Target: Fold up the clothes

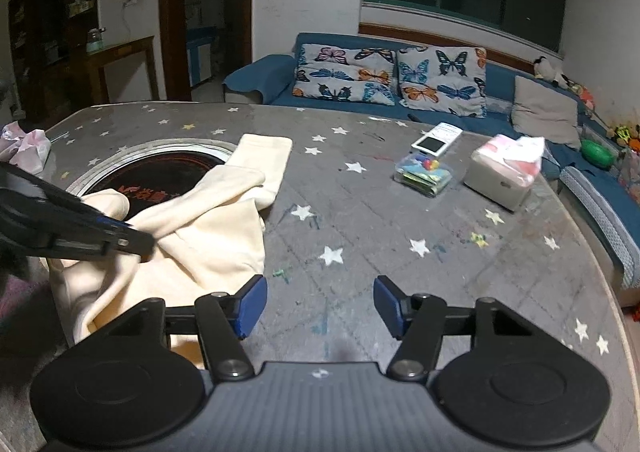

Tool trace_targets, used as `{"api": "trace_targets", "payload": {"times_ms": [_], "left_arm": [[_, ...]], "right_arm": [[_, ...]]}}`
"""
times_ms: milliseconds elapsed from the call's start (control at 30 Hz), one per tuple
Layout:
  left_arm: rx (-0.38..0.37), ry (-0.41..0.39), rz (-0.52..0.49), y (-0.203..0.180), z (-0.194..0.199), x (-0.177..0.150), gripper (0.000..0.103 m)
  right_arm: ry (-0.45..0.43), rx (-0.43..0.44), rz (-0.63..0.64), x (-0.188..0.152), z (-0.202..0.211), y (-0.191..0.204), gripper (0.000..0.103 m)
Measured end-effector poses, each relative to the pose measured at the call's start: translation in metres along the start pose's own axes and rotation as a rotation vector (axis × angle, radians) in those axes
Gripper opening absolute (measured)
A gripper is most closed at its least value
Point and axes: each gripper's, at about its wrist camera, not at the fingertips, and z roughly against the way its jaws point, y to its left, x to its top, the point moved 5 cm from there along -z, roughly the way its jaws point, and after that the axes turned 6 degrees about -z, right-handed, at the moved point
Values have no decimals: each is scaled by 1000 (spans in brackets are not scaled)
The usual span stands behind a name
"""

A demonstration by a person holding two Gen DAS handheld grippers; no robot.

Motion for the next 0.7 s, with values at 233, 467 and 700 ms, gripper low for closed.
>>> {"api": "trace_targets", "payload": {"times_ms": [233,467,700], "left_arm": [[40,-27,87,38,29,-10,6],[51,-31,126,57,39,-15,6],[86,-52,160,72,53,-23,6]], "right_arm": [[9,72,16,20,-21,15,54],[37,115,16,36,-52,33,53],[59,107,21,48,-79,40,53]]}}
